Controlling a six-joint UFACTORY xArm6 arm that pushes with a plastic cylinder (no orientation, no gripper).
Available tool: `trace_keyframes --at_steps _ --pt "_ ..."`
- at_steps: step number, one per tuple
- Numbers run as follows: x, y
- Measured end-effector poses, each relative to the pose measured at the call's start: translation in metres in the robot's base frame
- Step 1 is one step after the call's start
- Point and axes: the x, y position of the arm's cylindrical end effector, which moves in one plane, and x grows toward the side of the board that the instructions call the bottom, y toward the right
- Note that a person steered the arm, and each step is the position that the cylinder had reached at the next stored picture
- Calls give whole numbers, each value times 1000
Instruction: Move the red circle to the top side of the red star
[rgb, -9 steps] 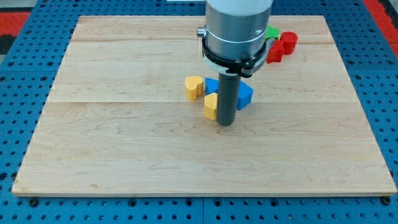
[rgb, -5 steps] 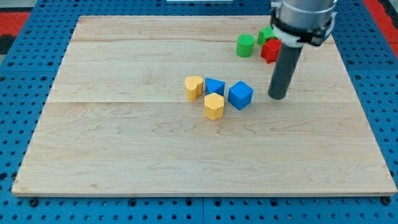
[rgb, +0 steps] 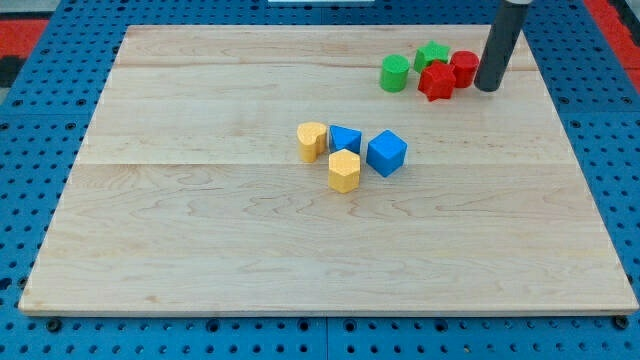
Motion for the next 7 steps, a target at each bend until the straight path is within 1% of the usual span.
trace_keyframes --at_steps 2,4,6,7 --pt "-26 3" --pt "-37 -4" --pt "-38 -34" --pt "-37 -31"
